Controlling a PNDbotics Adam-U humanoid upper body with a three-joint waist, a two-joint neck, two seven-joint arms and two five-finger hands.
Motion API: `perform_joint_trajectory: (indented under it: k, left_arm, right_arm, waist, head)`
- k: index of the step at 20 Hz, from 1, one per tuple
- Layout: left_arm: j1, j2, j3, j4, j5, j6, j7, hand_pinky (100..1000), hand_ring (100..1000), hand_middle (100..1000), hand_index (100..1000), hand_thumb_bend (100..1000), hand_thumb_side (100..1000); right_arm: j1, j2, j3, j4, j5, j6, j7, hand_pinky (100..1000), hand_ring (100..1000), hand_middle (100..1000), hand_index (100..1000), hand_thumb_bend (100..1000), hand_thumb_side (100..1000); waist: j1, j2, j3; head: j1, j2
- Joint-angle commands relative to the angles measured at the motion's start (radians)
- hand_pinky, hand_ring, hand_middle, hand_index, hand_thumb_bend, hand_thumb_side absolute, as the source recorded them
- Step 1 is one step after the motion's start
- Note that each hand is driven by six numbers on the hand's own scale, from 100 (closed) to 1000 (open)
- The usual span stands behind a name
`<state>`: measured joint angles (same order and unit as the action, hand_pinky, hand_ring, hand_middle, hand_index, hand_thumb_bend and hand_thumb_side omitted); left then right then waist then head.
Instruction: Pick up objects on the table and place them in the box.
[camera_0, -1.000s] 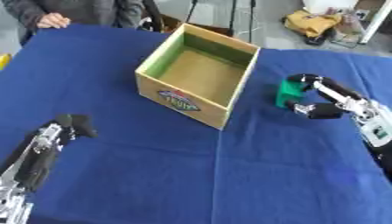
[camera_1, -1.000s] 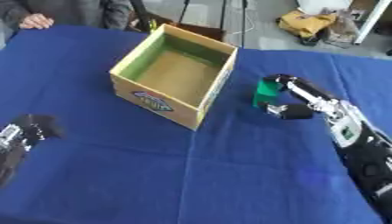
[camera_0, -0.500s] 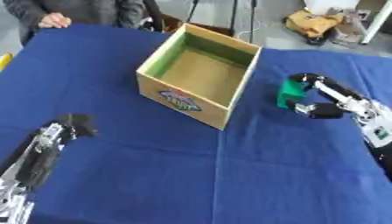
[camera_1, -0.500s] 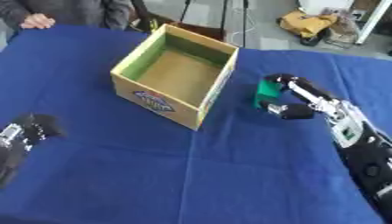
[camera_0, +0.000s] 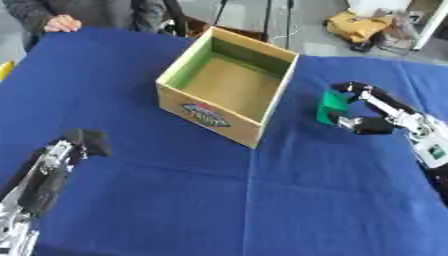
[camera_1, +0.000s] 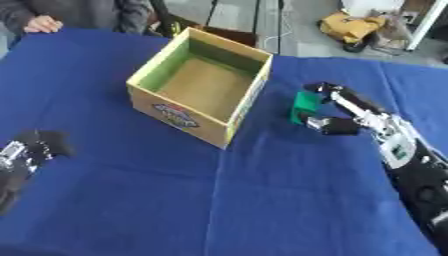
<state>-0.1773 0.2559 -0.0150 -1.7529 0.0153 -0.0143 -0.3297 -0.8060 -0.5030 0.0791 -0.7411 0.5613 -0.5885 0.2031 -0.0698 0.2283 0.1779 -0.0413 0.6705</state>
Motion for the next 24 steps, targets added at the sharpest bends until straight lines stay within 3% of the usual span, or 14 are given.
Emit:
perform_joint_trajectory:
  k: [1,24]
  left_arm:
    - [-0.013,0.023,-0.003,-0.012,-0.001,-0.003,-0.004,863,657,576,764,361,976]
    - [-0.017,0.026,-0.006,-0.013,0.002,-0.006,-0.010,865,658,578,765,352,984]
  right_arm:
    - [-0.022,-0.042,-0.013,-0.014,-0.011,0.003,-0.004,799,941,911,981,282,694]
    - [-0.022,-0.045,-0.016,0.009,0.005,0.007,0.005,785,913,848,974,227,683]
  waist:
    - [0.003,-0.014,0.001]
    - [0.011,-0.002,0.019]
  head:
    - [0.003,-0.012]
    - [0.007,-0.018]
